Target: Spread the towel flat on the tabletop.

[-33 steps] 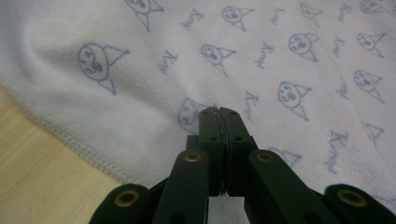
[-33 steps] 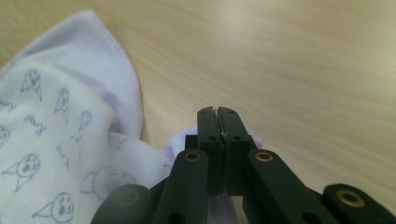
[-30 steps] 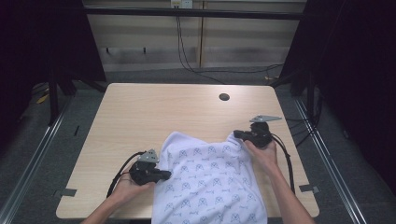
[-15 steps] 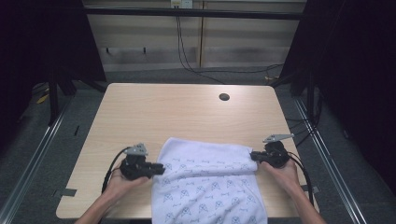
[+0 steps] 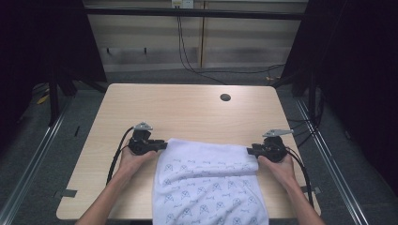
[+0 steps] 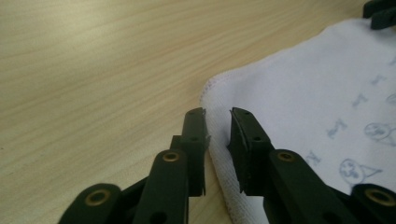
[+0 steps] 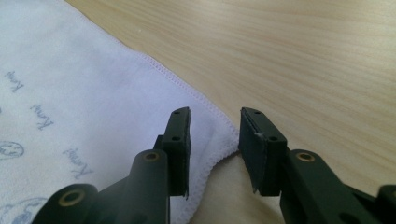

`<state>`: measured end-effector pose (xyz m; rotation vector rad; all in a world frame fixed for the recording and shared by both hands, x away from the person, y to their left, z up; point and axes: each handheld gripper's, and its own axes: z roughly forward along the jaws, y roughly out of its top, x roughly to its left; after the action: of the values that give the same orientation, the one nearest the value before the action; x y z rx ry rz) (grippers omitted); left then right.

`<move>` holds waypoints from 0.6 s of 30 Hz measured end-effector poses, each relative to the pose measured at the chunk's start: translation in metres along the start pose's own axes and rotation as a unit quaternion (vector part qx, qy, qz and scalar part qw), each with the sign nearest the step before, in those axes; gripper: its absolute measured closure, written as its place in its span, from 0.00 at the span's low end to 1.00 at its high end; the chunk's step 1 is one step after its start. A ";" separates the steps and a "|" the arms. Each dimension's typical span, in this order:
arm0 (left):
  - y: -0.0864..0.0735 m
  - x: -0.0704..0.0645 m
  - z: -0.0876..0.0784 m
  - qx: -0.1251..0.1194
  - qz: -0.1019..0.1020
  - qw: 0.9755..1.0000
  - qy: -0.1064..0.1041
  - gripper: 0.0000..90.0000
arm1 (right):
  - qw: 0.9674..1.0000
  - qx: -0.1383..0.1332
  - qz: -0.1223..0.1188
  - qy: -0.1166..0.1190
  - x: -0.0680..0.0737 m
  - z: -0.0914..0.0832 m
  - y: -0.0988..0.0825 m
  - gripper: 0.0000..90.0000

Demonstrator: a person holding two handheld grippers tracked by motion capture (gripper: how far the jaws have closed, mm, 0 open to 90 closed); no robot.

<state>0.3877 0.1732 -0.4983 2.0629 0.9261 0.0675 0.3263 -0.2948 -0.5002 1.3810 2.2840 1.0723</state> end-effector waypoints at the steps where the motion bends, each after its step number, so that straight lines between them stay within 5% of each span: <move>1: -0.001 -0.001 0.002 0.004 -0.002 1.000 0.004 0.80 | 1.000 0.000 0.000 0.000 0.000 0.000 0.000 0.70; 3: -0.004 -0.002 0.007 0.012 -0.003 1.000 0.005 0.70 | 1.000 0.000 0.000 -0.002 -0.001 0.001 -0.001 0.69; 6: -0.004 -0.005 0.008 0.013 0.013 1.000 0.011 0.69 | 1.000 -0.002 0.015 0.011 0.000 0.003 -0.003 0.69; 7: -0.005 -0.006 0.008 0.016 0.018 1.000 0.008 0.72 | 1.000 -0.003 0.015 0.011 0.001 0.003 -0.003 0.71; 8: -0.005 -0.008 0.008 0.016 0.023 1.000 0.009 0.86 | 1.000 -0.001 0.011 0.006 0.002 0.004 -0.003 0.84; 9: -0.006 -0.008 0.008 0.014 0.021 1.000 0.004 0.86 | 1.000 -0.001 0.011 0.006 0.002 0.004 -0.003 0.84; 11: -0.004 -0.009 0.002 0.001 0.019 1.000 -0.006 0.95 | 1.000 0.004 0.011 0.012 0.002 0.005 -0.001 0.94; 14: 0.003 -0.006 -0.016 -0.046 0.007 0.999 -0.020 0.96 | 1.000 -0.010 0.017 0.019 0.001 -0.001 0.003 0.96; 18: 0.015 -0.007 -0.037 -0.084 0.016 0.996 -0.013 0.96 | 0.997 -0.073 0.019 0.024 -0.002 -0.020 0.023 0.97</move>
<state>0.3785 0.1890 -0.4615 1.9187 0.8423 0.1305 0.3315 -0.2987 -0.4704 1.3607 2.1719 1.2701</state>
